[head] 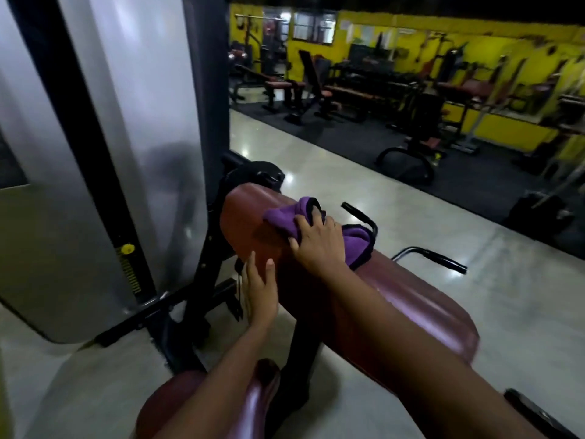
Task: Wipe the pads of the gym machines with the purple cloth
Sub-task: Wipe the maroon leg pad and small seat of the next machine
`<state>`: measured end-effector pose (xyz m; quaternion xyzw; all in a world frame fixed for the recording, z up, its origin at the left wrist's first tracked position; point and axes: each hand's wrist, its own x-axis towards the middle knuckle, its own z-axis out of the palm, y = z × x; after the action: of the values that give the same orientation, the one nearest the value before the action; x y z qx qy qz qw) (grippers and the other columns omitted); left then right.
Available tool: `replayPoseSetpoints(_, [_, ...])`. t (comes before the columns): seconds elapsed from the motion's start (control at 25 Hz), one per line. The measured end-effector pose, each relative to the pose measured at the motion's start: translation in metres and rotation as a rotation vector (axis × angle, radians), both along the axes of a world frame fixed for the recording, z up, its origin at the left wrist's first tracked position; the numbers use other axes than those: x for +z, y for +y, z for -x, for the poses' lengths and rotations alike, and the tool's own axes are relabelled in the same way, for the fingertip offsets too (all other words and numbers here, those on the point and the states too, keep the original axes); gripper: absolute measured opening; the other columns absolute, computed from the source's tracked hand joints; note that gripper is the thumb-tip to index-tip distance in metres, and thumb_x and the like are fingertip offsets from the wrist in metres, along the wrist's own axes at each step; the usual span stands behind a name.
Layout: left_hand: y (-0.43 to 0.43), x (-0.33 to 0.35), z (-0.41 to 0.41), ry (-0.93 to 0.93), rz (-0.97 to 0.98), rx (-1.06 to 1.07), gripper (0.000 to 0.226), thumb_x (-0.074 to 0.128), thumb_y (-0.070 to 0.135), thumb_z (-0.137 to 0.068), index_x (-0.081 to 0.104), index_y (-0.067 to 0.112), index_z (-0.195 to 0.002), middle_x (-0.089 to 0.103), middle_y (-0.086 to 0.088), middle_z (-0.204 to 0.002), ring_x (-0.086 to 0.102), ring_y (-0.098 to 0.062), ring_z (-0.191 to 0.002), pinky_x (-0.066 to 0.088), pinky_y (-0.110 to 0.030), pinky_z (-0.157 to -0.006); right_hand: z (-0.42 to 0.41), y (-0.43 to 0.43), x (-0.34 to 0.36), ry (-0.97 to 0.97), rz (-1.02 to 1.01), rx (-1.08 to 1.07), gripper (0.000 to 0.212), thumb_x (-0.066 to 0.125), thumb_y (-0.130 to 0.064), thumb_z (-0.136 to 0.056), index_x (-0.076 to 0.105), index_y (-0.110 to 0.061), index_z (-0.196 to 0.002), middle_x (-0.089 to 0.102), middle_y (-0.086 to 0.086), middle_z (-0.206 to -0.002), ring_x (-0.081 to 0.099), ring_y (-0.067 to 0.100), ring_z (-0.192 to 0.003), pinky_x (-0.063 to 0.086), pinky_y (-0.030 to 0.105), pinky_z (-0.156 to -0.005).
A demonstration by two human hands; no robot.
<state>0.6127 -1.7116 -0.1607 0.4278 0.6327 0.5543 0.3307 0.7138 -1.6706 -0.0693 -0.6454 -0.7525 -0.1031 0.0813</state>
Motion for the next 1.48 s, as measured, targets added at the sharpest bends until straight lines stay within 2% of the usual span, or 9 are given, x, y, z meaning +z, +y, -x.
replayPoseSetpoints(0.16, [-0.036, -0.009, -0.021, 0.235, -0.211, -0.236, 0.064, 0.038, 0.048, -0.09, 0.034, 0.012, -0.144, 0.028, -0.007, -0.153, 0.021, -0.014, -0.142, 0.016, -0.018, -0.109, -0.04, -0.066, -0.018, -0.057, -0.034, -0.125, 0.063, 0.034, -0.06, -0.089, 0.03, -0.029, -0.144, 0.025, 0.015, -0.152, 0.037, 0.037, -0.128, 0.029, 0.043, -0.106])
replayPoseSetpoints(0.32, [-0.044, -0.01, -0.031, 0.481, -0.369, -0.406, 0.066, 0.027, 0.05, -0.089, 0.034, 0.014, -0.144, 0.03, -0.006, -0.152, 0.017, -0.009, -0.14, 0.016, -0.036, -0.118, -0.084, -0.116, -0.036, -0.049, -0.305, -0.358, 0.064, 0.033, -0.062, -0.078, 0.06, -0.026, -0.122, 0.058, 0.015, -0.128, 0.06, 0.035, -0.101, 0.045, 0.04, -0.089])
replayPoseSetpoints(0.48, [-0.015, 0.008, -0.032, 0.712, -0.542, -0.483, 0.056, 0.026, 0.037, -0.094, 0.036, 0.013, -0.143, 0.037, -0.008, -0.15, 0.019, -0.012, -0.142, 0.01, -0.035, -0.119, -0.074, -0.131, -0.049, 0.021, -0.373, -0.602, 0.06, 0.035, -0.054, -0.078, 0.062, -0.021, -0.12, 0.057, 0.016, -0.128, 0.051, 0.037, -0.109, 0.027, 0.045, -0.092])
replayPoseSetpoints(0.64, [0.015, 0.034, -0.039, 0.83, -0.687, -0.634, 0.055, 0.022, 0.041, -0.098, 0.037, 0.012, -0.142, 0.041, -0.008, -0.147, 0.021, -0.012, -0.141, 0.004, -0.032, -0.12, -0.063, -0.118, -0.056, -0.002, -0.421, -0.557, 0.057, 0.035, -0.053, -0.08, 0.059, -0.025, -0.124, 0.057, 0.012, -0.13, 0.04, 0.032, -0.113, 0.027, 0.045, -0.091])
replayPoseSetpoints(0.88, [0.031, 0.029, -0.067, 1.152, -1.016, -0.851, 0.055, 0.02, 0.047, -0.098, 0.044, 0.016, -0.136, 0.054, -0.006, -0.136, 0.042, -0.021, -0.132, 0.023, -0.042, -0.112, -0.097, -0.17, -0.077, 0.174, -0.668, -0.881, 0.052, 0.047, -0.057, -0.077, 0.06, -0.03, -0.12, 0.055, 0.009, -0.131, 0.048, 0.031, -0.111, 0.036, 0.044, -0.089])
replayPoseSetpoints(1.08, [0.033, 0.02, -0.068, 1.155, -1.129, -0.757, 0.053, 0.038, 0.041, -0.09, 0.052, 0.014, -0.133, 0.058, -0.007, -0.133, 0.054, -0.026, -0.124, 0.033, -0.042, -0.106, -0.079, -0.169, -0.086, 0.871, -0.924, -1.203, 0.066, 0.037, -0.06, -0.08, 0.048, -0.023, -0.133, 0.049, 0.018, -0.131, 0.05, 0.04, -0.113, 0.042, 0.047, -0.091])
replayPoseSetpoints(1.2, [0.034, 0.019, -0.068, 1.131, -1.174, -0.74, 0.054, 0.039, 0.041, -0.089, 0.055, 0.012, -0.131, 0.06, -0.007, -0.131, 0.055, -0.026, -0.122, 0.033, -0.041, -0.106, -0.049, -0.164, -0.096, 0.935, -0.946, -1.294, 0.068, 0.038, -0.059, -0.082, 0.043, -0.021, -0.138, 0.043, 0.022, -0.136, 0.045, 0.04, -0.118, 0.039, 0.048, -0.094])
replayPoseSetpoints(1.36, [0.034, 0.02, -0.068, 1.133, -1.195, -0.724, 0.055, 0.039, 0.043, -0.089, 0.055, 0.011, -0.131, 0.06, -0.009, -0.13, 0.055, -0.028, -0.121, 0.032, -0.04, -0.107, -0.073, -0.173, -0.08, 0.925, -0.828, -1.149, 0.072, 0.043, -0.063, -0.077, 0.041, -0.026, -0.139, 0.044, 0.014, -0.137, 0.045, 0.035, -0.122, 0.038, 0.046, -0.098])
replayPoseSetpoints(1.48, [0.035, 0.019, -0.069, 1.15, -1.187, -0.737, 0.056, 0.039, 0.043, -0.09, 0.053, 0.01, -0.133, 0.059, -0.009, -0.131, 0.054, -0.027, -0.123, 0.032, -0.041, -0.108, -0.079, -0.176, -0.085, 1.017, -0.883, -1.113, 0.075, 0.042, -0.066, -0.074, 0.038, -0.029, -0.14, 0.046, 0.006, -0.136, 0.048, 0.027, -0.122, 0.04, 0.039, -0.096])
